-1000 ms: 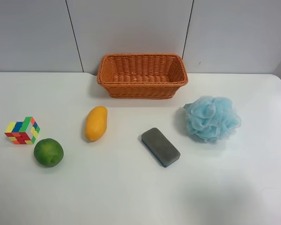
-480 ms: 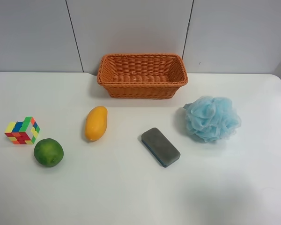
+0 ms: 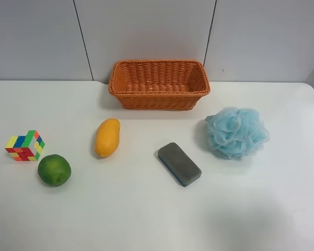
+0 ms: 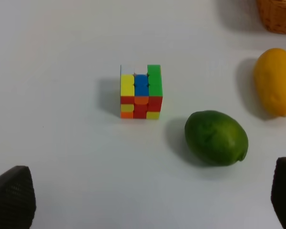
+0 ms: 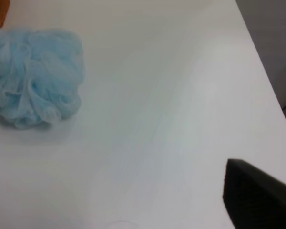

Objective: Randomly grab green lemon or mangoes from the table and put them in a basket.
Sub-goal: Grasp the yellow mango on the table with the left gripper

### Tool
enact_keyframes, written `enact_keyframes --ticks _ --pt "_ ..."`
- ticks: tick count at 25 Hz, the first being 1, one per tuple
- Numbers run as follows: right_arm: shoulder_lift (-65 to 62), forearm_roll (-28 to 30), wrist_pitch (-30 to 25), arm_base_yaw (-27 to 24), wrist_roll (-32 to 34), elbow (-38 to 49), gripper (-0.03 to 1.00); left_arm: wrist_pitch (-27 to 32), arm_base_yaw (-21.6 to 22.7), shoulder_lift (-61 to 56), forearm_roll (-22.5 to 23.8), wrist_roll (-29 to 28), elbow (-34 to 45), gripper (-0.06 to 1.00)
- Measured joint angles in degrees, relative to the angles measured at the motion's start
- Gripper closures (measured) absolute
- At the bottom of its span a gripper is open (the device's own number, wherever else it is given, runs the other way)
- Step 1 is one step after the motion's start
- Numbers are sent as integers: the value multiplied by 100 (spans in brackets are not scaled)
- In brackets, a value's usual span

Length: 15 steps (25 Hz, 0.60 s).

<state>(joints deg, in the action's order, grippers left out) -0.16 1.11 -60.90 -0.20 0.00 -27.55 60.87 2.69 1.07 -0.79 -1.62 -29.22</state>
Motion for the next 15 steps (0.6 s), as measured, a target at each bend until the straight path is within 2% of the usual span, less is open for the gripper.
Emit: enact_keyframes --ticks 2,4,7,10,13,15 --pt "0 0 0 0 0 0 -1 -38 0 173 0 0 -28 -5" --pt "0 0 0 0 0 0 -1 -335 0 623 0 44 -198 -5" --pt "0 0 0 0 0 0 -1 -1002 0 1660 -14 270 -652 -5" --pt "0 0 0 0 0 0 -1 -1385 0 2848 -24 565 -1301 -5" --pt "0 0 0 0 0 0 -1 -1519 0 4048 -279 885 -2044 -5" --pt "0 0 0 0 0 0 -1 -1537 -28 4753 -628 1116 -2542 -5"
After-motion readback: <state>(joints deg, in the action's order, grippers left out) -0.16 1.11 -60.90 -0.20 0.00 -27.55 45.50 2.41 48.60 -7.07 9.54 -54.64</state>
